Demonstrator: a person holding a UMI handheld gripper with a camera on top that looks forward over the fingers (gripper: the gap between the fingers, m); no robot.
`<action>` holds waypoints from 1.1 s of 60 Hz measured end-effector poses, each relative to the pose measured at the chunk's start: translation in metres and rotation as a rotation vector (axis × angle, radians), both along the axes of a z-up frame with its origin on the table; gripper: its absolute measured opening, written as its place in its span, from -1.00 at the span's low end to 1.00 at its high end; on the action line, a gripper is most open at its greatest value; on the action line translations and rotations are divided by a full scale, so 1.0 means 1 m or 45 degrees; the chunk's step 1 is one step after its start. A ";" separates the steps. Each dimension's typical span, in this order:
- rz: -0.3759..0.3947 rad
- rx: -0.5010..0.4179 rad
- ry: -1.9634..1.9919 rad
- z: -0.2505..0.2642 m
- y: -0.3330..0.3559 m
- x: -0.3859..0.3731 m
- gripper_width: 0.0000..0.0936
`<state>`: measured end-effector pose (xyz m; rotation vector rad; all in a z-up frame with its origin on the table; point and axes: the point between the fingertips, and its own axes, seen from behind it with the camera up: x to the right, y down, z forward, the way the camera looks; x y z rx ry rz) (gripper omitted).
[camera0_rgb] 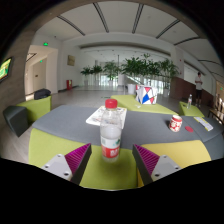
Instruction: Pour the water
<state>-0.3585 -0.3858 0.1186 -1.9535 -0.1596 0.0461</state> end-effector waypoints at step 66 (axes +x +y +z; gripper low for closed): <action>0.185 0.346 0.704 0.163 0.157 0.011 -0.30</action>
